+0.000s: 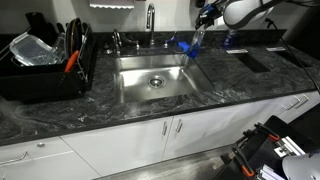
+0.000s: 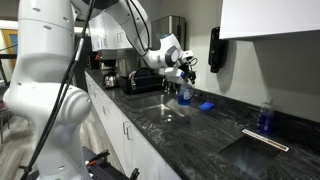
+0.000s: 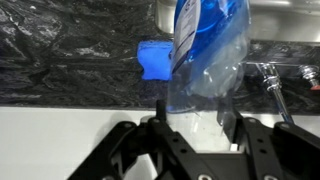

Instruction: Remove the bottle out of the sink

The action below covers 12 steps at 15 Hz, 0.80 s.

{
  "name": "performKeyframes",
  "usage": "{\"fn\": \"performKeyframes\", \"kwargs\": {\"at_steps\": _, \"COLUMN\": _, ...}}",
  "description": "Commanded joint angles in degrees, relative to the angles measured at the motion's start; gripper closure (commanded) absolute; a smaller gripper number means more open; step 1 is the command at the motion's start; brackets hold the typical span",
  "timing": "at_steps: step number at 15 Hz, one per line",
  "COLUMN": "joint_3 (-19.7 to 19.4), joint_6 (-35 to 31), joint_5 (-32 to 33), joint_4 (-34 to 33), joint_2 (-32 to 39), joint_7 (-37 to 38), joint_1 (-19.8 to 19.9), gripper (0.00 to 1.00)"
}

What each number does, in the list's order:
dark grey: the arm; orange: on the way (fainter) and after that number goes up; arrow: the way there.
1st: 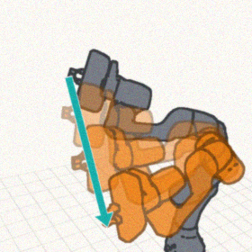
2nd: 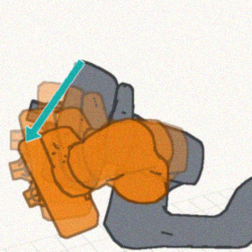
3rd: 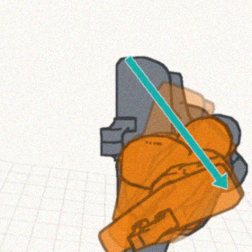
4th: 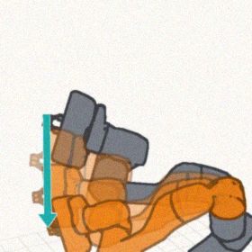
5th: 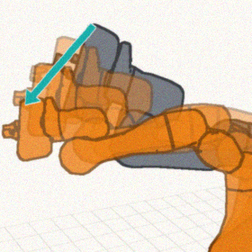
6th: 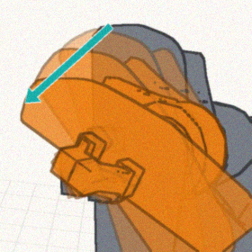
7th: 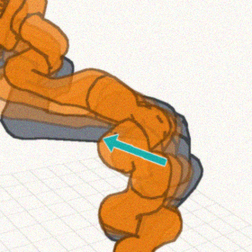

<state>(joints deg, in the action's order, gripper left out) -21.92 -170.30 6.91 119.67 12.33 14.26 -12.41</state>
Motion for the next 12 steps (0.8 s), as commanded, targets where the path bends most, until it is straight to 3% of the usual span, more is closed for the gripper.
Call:
{"fn": "performKeyframes", "kwargs": {"at_steps": 1, "joint_3": -3.48, "joint_6": -0.37, "joint_5": 1.65, "joint_4": -0.81, "joint_2": 0.31, "joint_7": 2.86, "joint_1": -0.16, "gripper": 0.70}}
{"fn": "performKeyframes", "kwargs": {"at_steps": 8, "joint_3": -14.26, "joint_6": -0.52, "joint_5": 12.56, "joint_4": -0.77, "joint_2": 2.87, "joint_7": 12.67, "joint_1": -4.06, "gripper": 0.70}}
{"fn": "performKeyframes", "kwargs": {"at_steps": 12, "joint_3": -17.92, "joint_6": -0.91, "joint_5": 17.97, "joint_4": 0.08, "joint_2": 4.41, "joint_7": 17.30, "joint_1": -6.64, "gripper": 0.70}}
